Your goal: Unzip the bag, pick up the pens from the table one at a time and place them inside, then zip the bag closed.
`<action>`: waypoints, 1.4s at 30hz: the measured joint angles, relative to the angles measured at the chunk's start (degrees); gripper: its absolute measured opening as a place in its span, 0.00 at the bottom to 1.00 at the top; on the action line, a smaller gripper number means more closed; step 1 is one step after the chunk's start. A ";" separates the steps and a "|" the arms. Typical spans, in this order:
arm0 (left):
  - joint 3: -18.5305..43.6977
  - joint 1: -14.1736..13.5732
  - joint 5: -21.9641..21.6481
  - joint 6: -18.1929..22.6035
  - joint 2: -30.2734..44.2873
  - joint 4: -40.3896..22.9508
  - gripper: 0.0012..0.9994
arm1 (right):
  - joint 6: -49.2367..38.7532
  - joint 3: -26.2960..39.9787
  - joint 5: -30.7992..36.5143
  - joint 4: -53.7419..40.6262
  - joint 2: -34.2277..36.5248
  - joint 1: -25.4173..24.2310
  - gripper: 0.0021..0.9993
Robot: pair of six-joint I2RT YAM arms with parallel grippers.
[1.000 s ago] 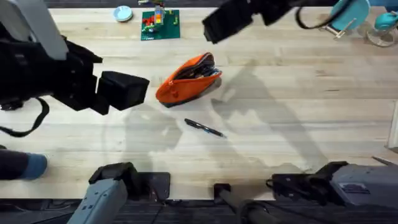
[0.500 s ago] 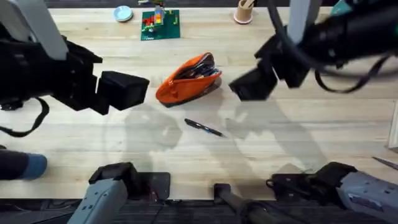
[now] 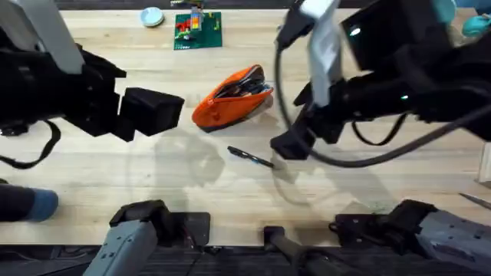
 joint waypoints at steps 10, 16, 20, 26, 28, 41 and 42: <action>0.00 0.00 0.00 0.00 0.00 0.00 0.99 | -0.17 -0.38 0.42 4.19 10.12 7.83 1.00; 0.00 0.00 0.00 0.00 0.00 0.00 1.00 | -0.20 -0.40 0.44 7.32 15.06 10.13 1.00; 0.00 0.00 0.00 0.00 0.00 0.00 0.99 | -0.17 -0.40 0.44 8.04 17.69 10.37 1.00; 0.00 0.00 0.00 0.00 0.00 0.00 1.00 | 0.07 -0.42 0.44 8.99 20.55 10.37 1.00; 0.00 0.00 0.00 0.00 0.00 0.00 0.99 | 0.11 -0.42 0.46 9.15 21.30 10.37 1.00; 0.00 0.00 0.00 0.00 0.00 0.00 0.99 | 0.31 -0.42 0.61 9.72 25.64 14.00 1.00; 0.00 0.00 0.00 0.00 0.00 0.00 1.00 | 0.33 -0.42 0.69 9.83 26.26 14.28 1.00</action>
